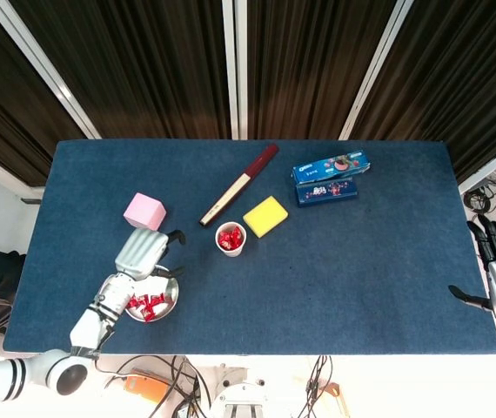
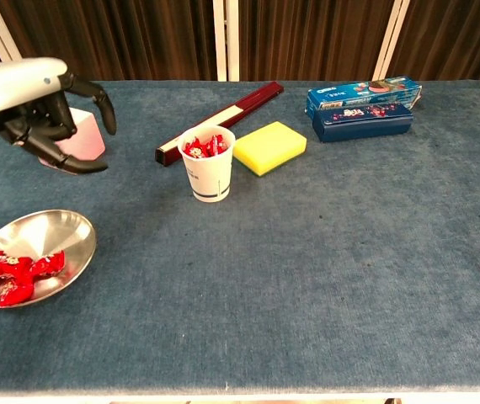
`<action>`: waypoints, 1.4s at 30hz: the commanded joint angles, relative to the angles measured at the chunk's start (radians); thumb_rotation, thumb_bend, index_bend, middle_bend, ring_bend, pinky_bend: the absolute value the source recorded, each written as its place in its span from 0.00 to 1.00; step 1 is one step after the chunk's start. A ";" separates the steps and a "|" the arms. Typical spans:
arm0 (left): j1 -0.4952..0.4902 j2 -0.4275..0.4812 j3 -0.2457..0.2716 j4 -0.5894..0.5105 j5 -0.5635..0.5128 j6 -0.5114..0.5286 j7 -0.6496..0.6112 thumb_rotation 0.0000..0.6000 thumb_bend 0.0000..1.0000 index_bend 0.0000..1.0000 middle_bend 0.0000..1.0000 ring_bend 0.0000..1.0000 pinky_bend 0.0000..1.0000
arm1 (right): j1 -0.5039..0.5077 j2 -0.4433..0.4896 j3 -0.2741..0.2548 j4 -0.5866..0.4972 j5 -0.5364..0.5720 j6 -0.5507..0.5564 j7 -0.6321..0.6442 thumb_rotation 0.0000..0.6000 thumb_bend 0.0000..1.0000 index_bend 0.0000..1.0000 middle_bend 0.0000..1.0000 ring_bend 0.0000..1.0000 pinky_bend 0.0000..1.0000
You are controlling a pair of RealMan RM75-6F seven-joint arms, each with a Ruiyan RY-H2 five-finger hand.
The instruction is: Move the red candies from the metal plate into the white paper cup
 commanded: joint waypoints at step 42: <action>0.150 -0.049 0.125 0.085 -0.039 -0.074 0.096 0.83 0.30 0.55 0.98 0.90 0.88 | 0.015 -0.001 -0.002 -0.012 0.008 -0.022 -0.014 1.00 0.02 0.00 0.00 0.00 0.00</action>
